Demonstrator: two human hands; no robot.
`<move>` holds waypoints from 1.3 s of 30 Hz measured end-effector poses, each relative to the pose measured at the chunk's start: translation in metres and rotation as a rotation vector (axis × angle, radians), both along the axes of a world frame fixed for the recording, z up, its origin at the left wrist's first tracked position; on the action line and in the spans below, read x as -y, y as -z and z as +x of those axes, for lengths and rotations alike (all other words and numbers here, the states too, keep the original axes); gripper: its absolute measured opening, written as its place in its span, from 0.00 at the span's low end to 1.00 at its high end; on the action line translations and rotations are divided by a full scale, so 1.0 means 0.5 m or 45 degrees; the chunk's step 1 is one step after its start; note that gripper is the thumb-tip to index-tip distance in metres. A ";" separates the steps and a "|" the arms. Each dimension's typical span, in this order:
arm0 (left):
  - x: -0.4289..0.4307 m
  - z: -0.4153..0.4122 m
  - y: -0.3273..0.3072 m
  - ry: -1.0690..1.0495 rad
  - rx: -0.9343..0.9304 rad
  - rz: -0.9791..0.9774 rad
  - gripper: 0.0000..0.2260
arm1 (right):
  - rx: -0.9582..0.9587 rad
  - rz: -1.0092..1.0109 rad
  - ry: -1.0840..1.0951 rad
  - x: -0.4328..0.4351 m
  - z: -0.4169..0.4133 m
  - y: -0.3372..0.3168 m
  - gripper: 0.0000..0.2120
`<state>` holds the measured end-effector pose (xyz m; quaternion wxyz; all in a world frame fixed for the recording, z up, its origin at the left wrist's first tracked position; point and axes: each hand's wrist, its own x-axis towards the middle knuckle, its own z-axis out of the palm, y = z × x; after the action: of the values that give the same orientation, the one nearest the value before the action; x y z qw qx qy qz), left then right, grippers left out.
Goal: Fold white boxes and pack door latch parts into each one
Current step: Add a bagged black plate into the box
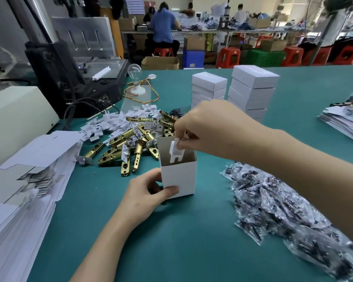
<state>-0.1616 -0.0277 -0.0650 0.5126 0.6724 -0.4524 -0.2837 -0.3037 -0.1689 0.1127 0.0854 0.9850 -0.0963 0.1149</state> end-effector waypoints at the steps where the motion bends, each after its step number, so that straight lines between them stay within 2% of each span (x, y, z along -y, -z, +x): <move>1: 0.000 -0.001 -0.001 -0.003 0.003 0.002 0.17 | -0.025 -0.040 0.020 -0.008 0.004 0.005 0.07; 6: -0.002 -0.004 -0.006 -0.018 0.022 -0.032 0.16 | -0.111 -0.117 0.067 -0.035 0.035 0.022 0.08; 9: -0.005 -0.004 -0.010 -0.069 0.020 -0.062 0.12 | -0.125 -0.004 0.085 -0.034 0.051 0.023 0.06; 21: -0.003 -0.001 -0.010 -0.137 0.093 -0.090 0.17 | -0.276 0.303 0.080 0.012 0.057 0.036 0.16; 24: -0.005 -0.001 -0.012 -0.138 0.088 -0.081 0.18 | -0.060 0.496 0.104 0.042 0.041 0.009 0.16; 26: -0.006 -0.002 -0.014 -0.136 0.087 -0.072 0.18 | 0.155 0.455 0.193 0.085 0.031 -0.007 0.19; 28: -0.006 -0.004 -0.015 -0.131 0.080 -0.063 0.18 | 0.176 0.391 0.362 0.135 0.018 -0.009 0.20; 30: -0.006 -0.003 -0.016 -0.137 0.072 -0.051 0.17 | -0.004 0.325 0.528 0.172 0.007 0.014 0.18; 34: -0.007 -0.003 -0.014 -0.138 0.067 -0.033 0.17 | -0.515 0.116 0.740 0.196 -0.003 0.114 0.12; 37: -0.007 -0.004 -0.014 -0.125 0.062 -0.027 0.18 | -0.657 0.022 0.810 0.207 -0.008 0.165 0.06; 39: -0.006 -0.004 -0.014 -0.125 0.055 -0.023 0.18 | -0.694 0.020 0.818 0.215 -0.012 0.177 0.06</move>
<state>-0.1634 -0.0246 -0.0581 0.5221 0.6950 -0.4323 -0.2397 -0.3095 -0.2765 0.0241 0.1316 0.8998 -0.3734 -0.1832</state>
